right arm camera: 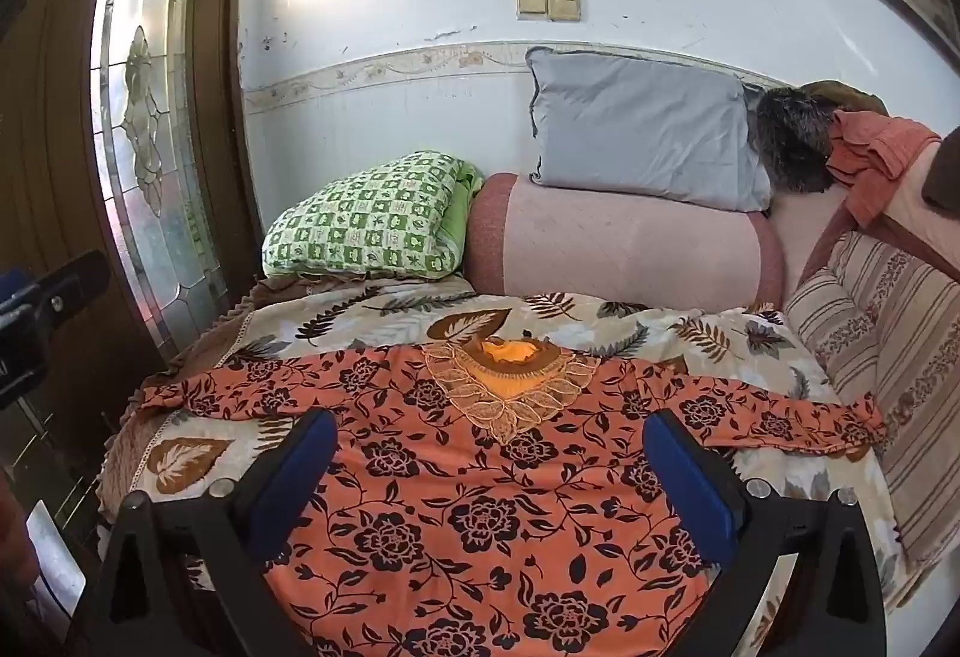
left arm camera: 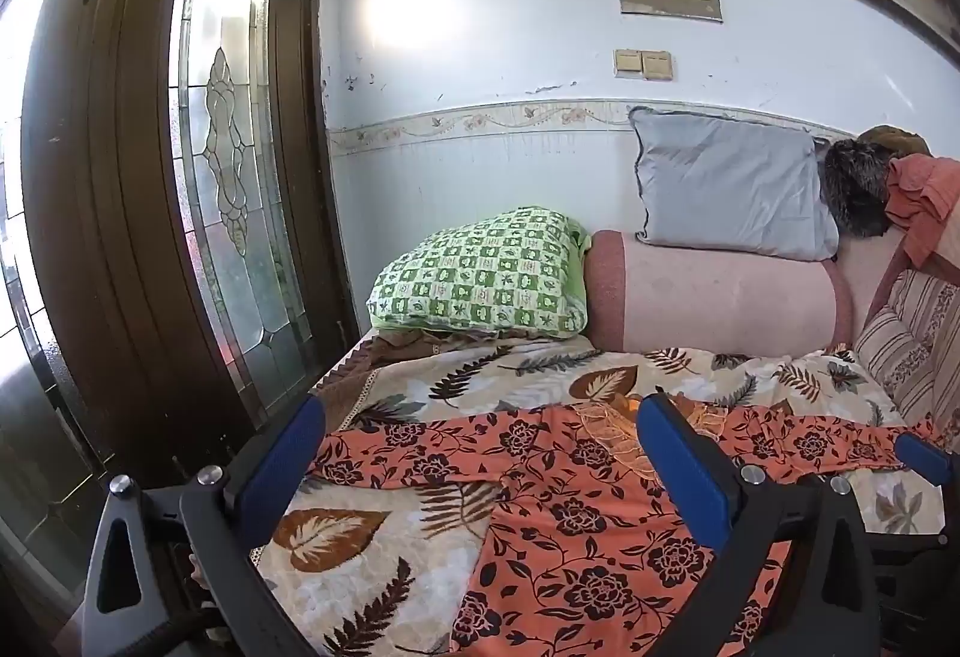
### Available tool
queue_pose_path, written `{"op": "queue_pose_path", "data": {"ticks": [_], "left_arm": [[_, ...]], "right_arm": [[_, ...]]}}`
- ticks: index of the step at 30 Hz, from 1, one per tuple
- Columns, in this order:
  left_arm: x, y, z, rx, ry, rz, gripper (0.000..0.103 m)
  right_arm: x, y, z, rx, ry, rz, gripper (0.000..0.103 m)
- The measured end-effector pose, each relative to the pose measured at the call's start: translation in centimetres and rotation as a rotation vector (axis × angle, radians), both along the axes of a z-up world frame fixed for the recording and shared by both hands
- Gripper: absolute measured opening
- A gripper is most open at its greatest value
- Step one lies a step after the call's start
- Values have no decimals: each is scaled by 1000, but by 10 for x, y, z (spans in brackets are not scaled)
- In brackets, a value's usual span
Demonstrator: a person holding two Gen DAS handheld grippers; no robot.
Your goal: Fold small clothes
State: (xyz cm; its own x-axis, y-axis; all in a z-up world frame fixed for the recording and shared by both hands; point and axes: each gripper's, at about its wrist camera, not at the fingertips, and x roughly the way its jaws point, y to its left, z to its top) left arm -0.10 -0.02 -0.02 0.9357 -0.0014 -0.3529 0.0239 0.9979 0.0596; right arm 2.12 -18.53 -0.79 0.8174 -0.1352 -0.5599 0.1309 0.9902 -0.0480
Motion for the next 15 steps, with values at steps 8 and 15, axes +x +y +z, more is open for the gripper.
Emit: {"op": "queue_pose_path", "data": {"ticks": [8,15], "left_arm": [[8,2,-9,24,33,-4,103],[15,-11,-12,41,51,-15,103]], "right_arm": [[4,-1,-5,45,-5,-3,103],[4,-9,-5,71,-1,-24,103]]}}
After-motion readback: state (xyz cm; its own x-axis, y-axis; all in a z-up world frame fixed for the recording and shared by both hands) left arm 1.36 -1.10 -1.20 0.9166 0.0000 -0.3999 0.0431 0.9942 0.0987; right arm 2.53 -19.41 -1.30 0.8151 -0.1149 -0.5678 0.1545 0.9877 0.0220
